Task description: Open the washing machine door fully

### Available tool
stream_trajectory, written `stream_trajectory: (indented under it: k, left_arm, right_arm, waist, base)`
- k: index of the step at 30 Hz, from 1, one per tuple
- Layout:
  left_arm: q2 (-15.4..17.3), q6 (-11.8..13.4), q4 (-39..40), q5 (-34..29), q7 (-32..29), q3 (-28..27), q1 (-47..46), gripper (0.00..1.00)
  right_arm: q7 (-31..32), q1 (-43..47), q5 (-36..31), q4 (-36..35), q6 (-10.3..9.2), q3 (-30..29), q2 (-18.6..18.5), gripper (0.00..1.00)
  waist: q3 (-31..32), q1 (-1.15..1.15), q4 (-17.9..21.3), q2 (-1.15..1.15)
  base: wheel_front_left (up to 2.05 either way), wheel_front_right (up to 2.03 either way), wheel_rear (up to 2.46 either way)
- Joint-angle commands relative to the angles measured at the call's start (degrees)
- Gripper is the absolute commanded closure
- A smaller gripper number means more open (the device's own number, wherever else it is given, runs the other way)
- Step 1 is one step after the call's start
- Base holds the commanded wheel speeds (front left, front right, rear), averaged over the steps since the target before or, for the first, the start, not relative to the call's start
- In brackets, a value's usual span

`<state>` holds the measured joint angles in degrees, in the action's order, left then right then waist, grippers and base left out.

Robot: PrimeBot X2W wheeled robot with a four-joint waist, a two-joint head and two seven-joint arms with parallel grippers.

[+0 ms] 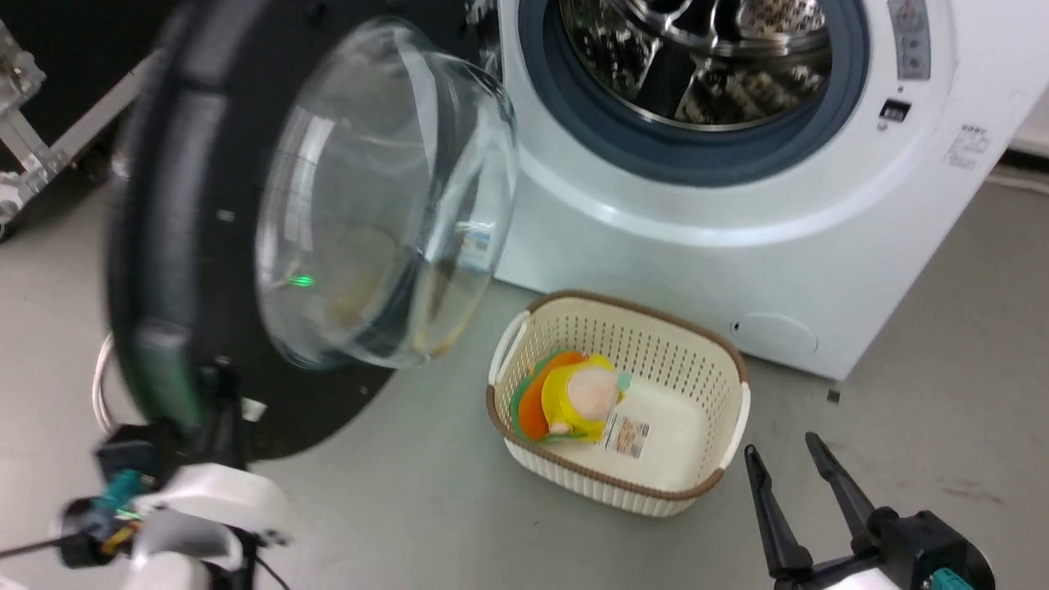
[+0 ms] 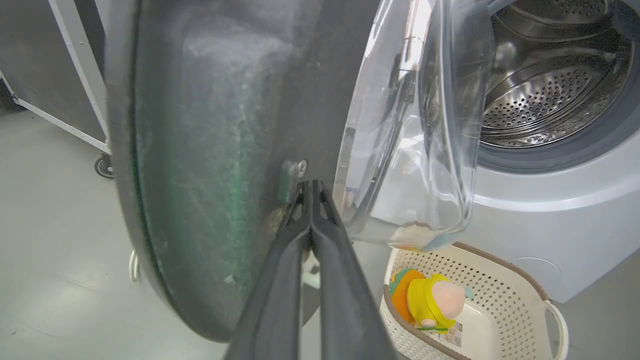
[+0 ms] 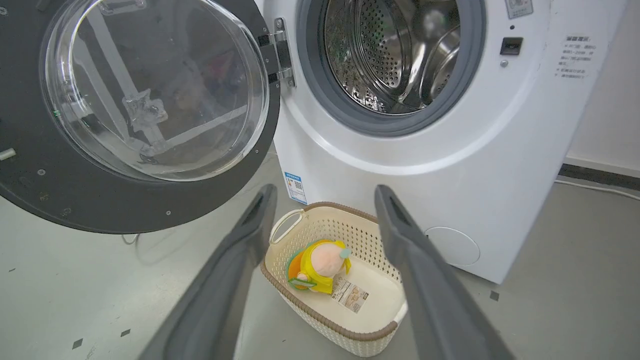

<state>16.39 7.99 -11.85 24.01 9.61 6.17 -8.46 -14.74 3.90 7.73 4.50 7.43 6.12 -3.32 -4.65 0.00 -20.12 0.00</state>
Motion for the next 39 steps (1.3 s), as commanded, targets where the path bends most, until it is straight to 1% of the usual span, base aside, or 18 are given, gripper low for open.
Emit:
stream_trajectory:
  k: [1, 6, 7, 8, 11, 12, 13, 14, 16, 17, 18, 19, 24, 30, 35, 39]
  left_arm:
    - [1.29, 0.48, -0.47, 0.57, -0.07, -1.26, -1.37, 1.0]
    - [4.65, 0.38, -2.37, 2.52, -0.51, -5.14, -4.31, 1.0]
    - [4.65, 0.38, -2.37, 2.52, -0.51, -5.14, -4.31, 1.0]
    - [6.29, 0.28, -3.55, 3.38, -0.76, -6.85, -5.59, 1.0]
    - [8.66, -0.17, -5.51, 4.58, -1.29, -8.96, -7.62, 1.0]
    - [8.66, -0.17, -5.51, 4.58, -1.29, -8.96, -7.62, 1.0]
    - [9.76, -0.58, -7.14, 5.87, -1.77, -10.36, -9.21, 1.0]
    - [9.76, -0.58, -7.14, 5.87, -1.77, -10.36, -9.21, 1.0]
    - [10.95, -1.04, -9.08, 6.54, -2.01, -11.22, -10.74, 1.0]
    - [11.5, -1.47, -10.26, 6.95, -2.11, -11.57, -11.52, 1.0]
    - [12.57, -2.48, -12.75, 7.35, -2.1, -11.79, -13.07, 1.0]
    - [12.57, -2.48, -12.75, 7.35, -2.1, -11.79, -13.07, 1.0]
    - [13.61, -4.51, -18.63, 7.97, -2.52, -11.13, -16.64, 1.0]
    - [14.61, -6.23, -24.47, 8.27, -0.82, -10.92, -20.23, 1.0]
    - [14.52, -7.27, -27.56, 7.41, 1.81, -9.9, -21.17, 1.0]
    - [14.1, -8.05, -27.66, 5.88, 3.94, -8.78, -20.41, 1.0]
  right_arm:
    - [-0.26, -1.46, -0.42, -0.39, 0.06, -0.08, -0.54, 0.0]
    - [-0.26, -2.42, -0.46, -0.87, 0.06, -0.3, -1.93, 0.0]
    - [-0.26, -2.42, -0.46, -0.87, 0.06, -0.3, -1.93, 0.0]
    - [-0.26, -2.78, -0.43, -1.03, 0.06, -0.37, -2.36, 0.0]
    - [-0.26, -3.31, -0.42, -1.38, 0.06, -0.59, -2.93, 0.0]
    - [-0.26, -3.31, -0.42, -1.38, 0.06, -0.59, -2.93, 0.0]
    - [-0.26, -3.61, -0.46, -1.65, 0.06, -0.83, -3.4, 0.0]
    - [-0.26, -3.61, -0.46, -1.65, 0.06, -0.83, -3.4, 0.0]
    - [-0.22, -3.91, -0.56, -1.88, 0.06, -0.94, -3.81, 0.0]
    - [-0.19, -4.08, -0.61, -2.02, 0.06, -0.98, -3.99, 0.0]
    - [-0.12, -4.39, -0.64, -2.37, 0.06, -1.02, -4.37, 0.0]
    - [-0.12, -4.39, -0.64, -2.37, 0.06, -1.02, -4.37, 0.0]
    - [0.19, -4.81, -0.55, -3.14, 0.06, -1.29, -5.24, 0.0]
    - [0.46, -5.22, -0.32, -3.48, 0.06, -1.17, -5.98, 0.0]
    - [0.38, -5.31, -0.07, -2.6, 0.06, -1.47, -5.62, 0.0]
    - [0.16, -5.31, -0.02, -1.8, 0.06, -2.34, -4.81, 0.0]
  waist:
    - [-1.76, 0.0, 0.43, 0.0]
    - [-4.7, 0.0, 1.05, 0.0]
    - [-4.7, 0.0, 1.05, 0.0]
    - [-5.8, 0.0, 1.37, 0.0]
    - [-7.35, 0.0, 1.73, 0.0]
    - [-7.35, 0.0, 1.73, 0.0]
    - [-8.51, 0.0, 1.79, 0.0]
    - [-8.51, 0.0, 1.79, 0.0]
    - [-9.55, 0.0, 1.85, 0.0]
    - [-10.02, 0.0, 1.89, 0.0]
    - [-10.95, 0.0, 1.97, 0.0]
    - [-10.95, 0.0, 1.97, 0.0]
    - [-12.68, 0.0, 2.03, 0.0]
    - [-13.42, 0.0, 2.37, 0.0]
    - [-11.53, 0.0, 2.94, 0.0]
    - [-8.73, 0.0, 3.61, 0.0]
  base:
    - [0.0, 0.0, 0.0]
    - [0.0, 0.0, 0.0]
    - [0.0, 0.0, 0.0]
    - [0.0, 0.0, 0.0]
    - [0.0, 0.0, 0.0]
    - [0.0, 0.0, 0.0]
    - [0.0, 0.0, 0.0]
    - [0.0, 0.0, 0.0]
    - [0.0, 0.0, 0.0]
    - [0.0, 0.0, 0.0]
    - [0.0, 0.0, 0.0]
    - [0.0, 0.0, 0.0]
    - [0.0, 0.0, 0.0]
    - [0.0, 0.0, 0.0]
    - [0.0, 0.0, 0.0]
    - [0.0, 0.0, 0.0]
